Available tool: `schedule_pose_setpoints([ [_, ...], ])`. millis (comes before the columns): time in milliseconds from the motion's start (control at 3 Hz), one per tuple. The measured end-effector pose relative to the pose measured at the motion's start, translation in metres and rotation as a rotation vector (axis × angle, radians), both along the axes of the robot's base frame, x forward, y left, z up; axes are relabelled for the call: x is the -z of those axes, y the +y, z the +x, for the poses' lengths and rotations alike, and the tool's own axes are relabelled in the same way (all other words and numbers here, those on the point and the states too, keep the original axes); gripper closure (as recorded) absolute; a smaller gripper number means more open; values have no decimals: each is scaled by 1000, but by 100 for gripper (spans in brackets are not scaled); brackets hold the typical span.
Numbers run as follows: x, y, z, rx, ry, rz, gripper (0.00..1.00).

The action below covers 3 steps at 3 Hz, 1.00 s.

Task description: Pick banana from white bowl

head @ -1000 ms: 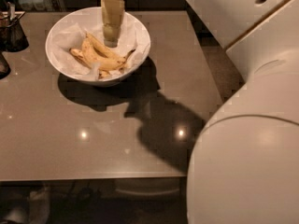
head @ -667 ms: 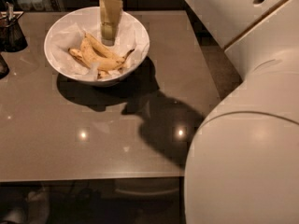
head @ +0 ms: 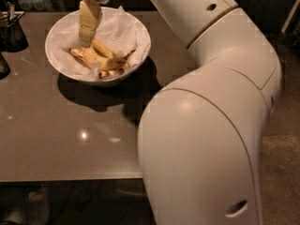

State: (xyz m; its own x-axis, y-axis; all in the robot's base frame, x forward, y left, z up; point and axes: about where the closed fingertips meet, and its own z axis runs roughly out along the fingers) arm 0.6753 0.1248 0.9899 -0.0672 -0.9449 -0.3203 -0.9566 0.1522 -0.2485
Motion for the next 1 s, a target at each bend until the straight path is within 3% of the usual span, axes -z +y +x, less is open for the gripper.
schedule_pose_setpoints([
  [333,21,15,7,20,65,45,0],
  [667,19,19,11,17,44,55,0],
  [1000,24,10,7,60,71,114,0],
])
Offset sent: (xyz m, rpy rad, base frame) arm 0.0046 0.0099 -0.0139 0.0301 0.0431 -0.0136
